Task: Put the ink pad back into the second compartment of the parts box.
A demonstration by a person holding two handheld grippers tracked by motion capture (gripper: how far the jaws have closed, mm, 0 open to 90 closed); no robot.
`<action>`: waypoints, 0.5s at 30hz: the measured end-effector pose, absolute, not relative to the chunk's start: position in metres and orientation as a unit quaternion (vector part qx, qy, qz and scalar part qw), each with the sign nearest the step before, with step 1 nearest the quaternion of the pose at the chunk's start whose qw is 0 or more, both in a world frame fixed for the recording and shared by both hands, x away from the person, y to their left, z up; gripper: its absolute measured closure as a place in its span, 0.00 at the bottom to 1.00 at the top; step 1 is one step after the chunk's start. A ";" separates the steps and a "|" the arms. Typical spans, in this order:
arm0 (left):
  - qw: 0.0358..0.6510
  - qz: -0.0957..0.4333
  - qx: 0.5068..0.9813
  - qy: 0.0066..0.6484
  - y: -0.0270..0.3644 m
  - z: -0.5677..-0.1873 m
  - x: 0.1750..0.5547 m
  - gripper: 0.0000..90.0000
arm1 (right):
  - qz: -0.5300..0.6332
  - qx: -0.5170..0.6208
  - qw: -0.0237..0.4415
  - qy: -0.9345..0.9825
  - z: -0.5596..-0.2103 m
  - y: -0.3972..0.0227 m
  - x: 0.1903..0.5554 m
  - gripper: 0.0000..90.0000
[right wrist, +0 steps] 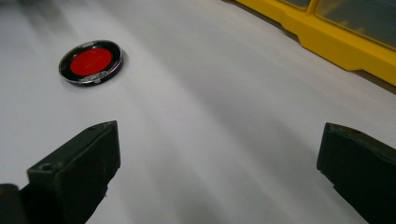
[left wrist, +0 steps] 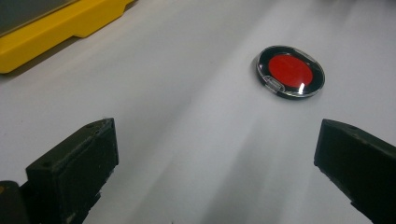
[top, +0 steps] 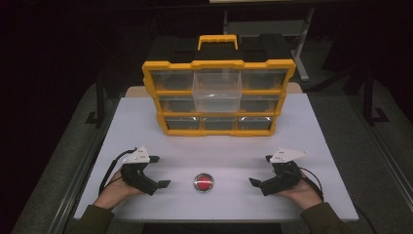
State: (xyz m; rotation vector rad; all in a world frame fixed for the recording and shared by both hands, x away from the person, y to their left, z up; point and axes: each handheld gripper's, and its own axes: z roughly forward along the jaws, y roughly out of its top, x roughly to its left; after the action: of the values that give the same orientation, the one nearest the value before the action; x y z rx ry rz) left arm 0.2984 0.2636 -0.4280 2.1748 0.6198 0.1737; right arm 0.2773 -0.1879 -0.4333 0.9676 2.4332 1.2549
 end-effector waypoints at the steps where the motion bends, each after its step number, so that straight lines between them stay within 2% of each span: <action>1: 0.423 0.069 0.869 0.248 0.264 -0.428 0.298 0.00 | 0.429 0.331 0.119 0.832 -0.433 -0.188 0.277 0.00; 15: 0.411 0.060 0.878 0.237 0.261 -0.423 0.298 0.00 | 0.428 0.325 0.119 0.835 -0.433 -0.188 0.277 0.00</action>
State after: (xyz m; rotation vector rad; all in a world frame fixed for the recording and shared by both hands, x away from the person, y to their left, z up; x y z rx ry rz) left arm 0.2979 0.2612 -0.4230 2.2091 0.5970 0.1520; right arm 0.2768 -0.1883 -0.4325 0.9500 2.4410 1.2503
